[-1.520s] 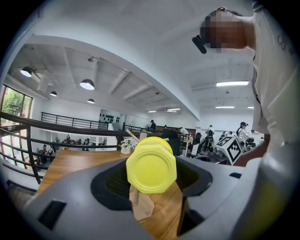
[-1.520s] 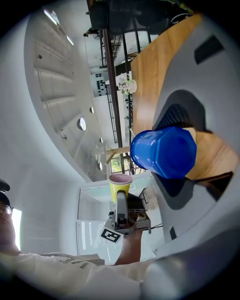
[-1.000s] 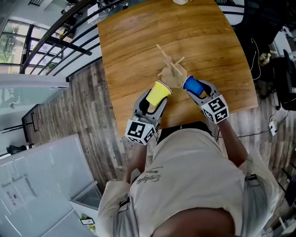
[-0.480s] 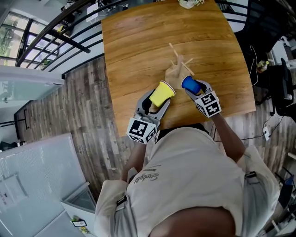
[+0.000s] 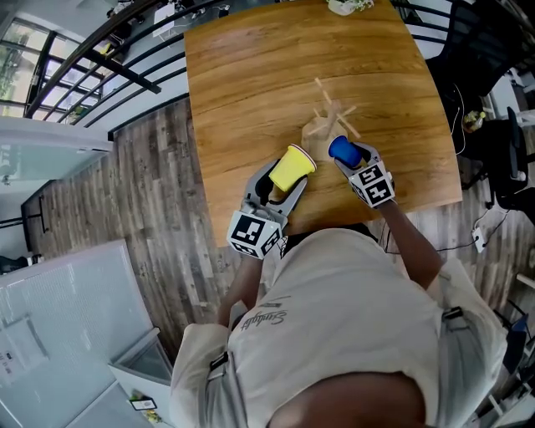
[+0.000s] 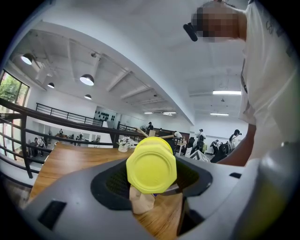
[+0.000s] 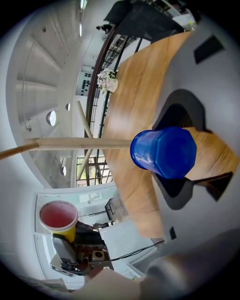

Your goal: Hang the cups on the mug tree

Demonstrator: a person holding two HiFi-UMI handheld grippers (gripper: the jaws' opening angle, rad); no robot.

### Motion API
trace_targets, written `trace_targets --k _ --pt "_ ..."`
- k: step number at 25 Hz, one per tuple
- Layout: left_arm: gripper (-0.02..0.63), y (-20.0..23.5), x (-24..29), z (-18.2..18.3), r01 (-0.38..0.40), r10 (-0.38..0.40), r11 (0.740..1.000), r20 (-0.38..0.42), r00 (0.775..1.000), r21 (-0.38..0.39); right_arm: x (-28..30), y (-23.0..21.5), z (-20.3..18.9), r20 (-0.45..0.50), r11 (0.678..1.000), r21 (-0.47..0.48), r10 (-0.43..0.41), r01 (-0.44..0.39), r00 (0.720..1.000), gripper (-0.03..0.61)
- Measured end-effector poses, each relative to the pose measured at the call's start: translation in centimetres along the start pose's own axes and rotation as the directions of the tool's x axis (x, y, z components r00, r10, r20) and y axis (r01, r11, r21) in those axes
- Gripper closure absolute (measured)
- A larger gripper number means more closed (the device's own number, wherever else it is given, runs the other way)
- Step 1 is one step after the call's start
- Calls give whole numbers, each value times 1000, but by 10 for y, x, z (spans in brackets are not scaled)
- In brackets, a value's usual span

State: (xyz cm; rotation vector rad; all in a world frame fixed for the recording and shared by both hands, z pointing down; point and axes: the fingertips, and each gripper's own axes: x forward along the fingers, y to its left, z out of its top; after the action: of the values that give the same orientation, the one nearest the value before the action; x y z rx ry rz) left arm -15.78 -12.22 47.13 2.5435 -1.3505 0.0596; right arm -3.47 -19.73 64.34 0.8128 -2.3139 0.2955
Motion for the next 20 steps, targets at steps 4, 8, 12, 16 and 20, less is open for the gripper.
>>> trace_targets --k 4,8,12,16,20 --pt "347 0 0 1 2 -2 1000 -2 1000 2 7 -2 -1 -11 1000 -8 -4 4 1000 328" --pt "347 -2 -1 1 0 0 1000 -4 1000 -3 13 -4 -1 -21 1000 -2 -5 5 1000 328" --pt "347 -2 -2 0 -2 2 1000 -9 1000 2 21 -4 1 -17 1000 -6 1 -1 1000 327" --pt "347 -3 -1 0 -8 8 1000 -16 1000 6 27 -4 0 -8 1000 -15 1 -1 1000 325" --pt "347 -4 1 3 -16 16 1000 -20 1000 16 31 -7 -4 0 1000 -15 -9 9 1000 321"
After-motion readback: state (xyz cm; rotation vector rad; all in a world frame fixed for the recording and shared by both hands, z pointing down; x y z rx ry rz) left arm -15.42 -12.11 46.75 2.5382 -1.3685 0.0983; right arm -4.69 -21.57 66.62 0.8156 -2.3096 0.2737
